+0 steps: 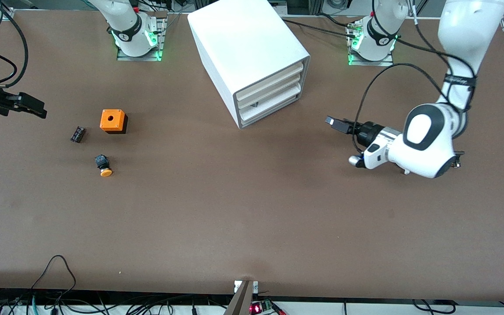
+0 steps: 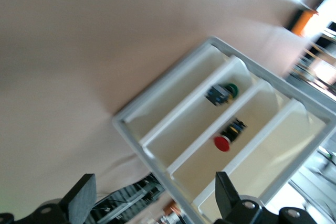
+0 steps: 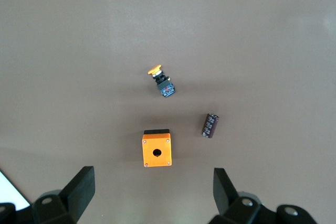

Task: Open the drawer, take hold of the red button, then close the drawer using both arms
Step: 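Reach the left gripper to the white drawer's front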

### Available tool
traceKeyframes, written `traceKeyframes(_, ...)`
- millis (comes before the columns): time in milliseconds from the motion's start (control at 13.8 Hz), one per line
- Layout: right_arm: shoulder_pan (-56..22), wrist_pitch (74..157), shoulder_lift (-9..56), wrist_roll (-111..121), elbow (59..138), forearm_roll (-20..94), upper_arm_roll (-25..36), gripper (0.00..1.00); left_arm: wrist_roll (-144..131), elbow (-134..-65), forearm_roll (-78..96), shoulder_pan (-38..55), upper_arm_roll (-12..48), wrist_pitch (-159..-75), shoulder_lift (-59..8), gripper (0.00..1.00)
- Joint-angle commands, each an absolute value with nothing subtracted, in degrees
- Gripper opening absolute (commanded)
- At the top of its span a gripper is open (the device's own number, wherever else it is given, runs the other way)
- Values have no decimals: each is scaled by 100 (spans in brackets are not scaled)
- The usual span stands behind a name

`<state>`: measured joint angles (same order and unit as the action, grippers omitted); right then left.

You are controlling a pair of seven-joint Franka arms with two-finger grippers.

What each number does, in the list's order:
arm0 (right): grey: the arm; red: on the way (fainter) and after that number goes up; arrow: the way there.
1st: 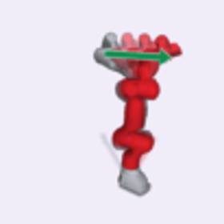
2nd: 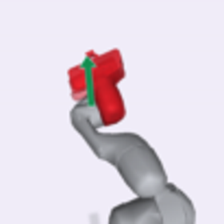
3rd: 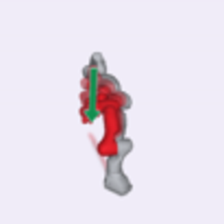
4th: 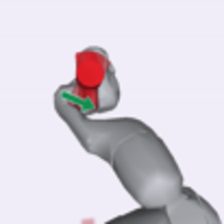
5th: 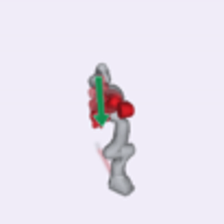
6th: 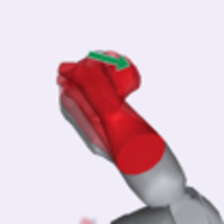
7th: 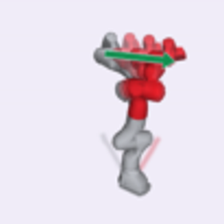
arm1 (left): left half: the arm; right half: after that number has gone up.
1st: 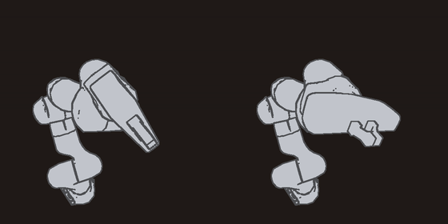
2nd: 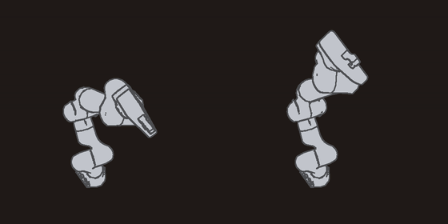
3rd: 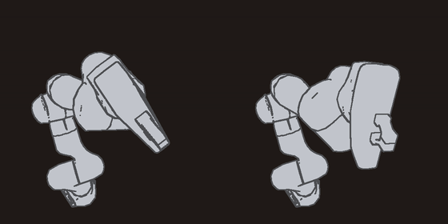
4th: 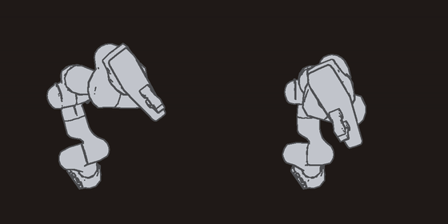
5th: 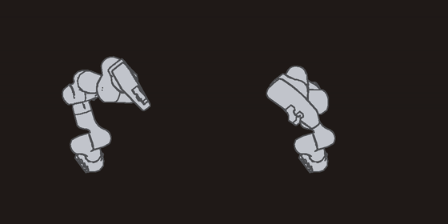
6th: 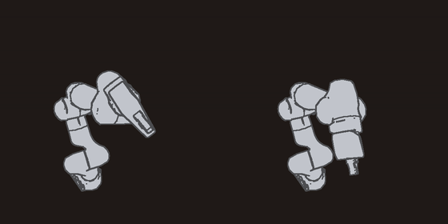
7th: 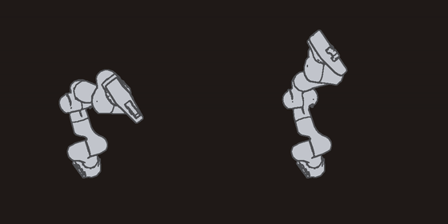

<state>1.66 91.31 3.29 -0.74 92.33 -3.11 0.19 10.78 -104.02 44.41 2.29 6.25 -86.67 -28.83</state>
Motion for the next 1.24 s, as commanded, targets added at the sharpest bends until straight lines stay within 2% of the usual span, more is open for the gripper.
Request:
traceKeyframes(0,149,9421,281,35,9308,-202,26,100,1485,-10739,5139,552,685,-8858,-3041,100)
traceKeyframes(291,158,9492,290,26,9334,-193,35,100,1485,-11021,5563,1133,826,-9202,-2979,100)
traceKeyframes(799,167,9563,246,-79,9431,-220,105,100,1406,-11777,5889,1160,1660,-10212,-2900,100)
traceKeyframes(872,167,9545,246,-70,9431,-228,105,100,1406,-11777,5880,1160,1670,-10239,-2900,99)
traceKeyframes(944,167,9536,246,-79,9431,-229,105,100,1406,-11777,5880,1160,1670,-10239,-2900,94)
traceKeyframes(1017,167,9536,246,-88,9431,-229,105,100,1458,-11777,5871,1160,1670,-10239,-2900,76)
traceKeyframes(1090,167,9536,263,-79,9422,-229,105,100,1485,-11777,5810,1160,1670,-10239,-2900,34)
traceKeyframes(1162,167,9527,264,-79,9413,-229,97,100,1485,-11777,5801,1143,1661,-10239,-2900,0)
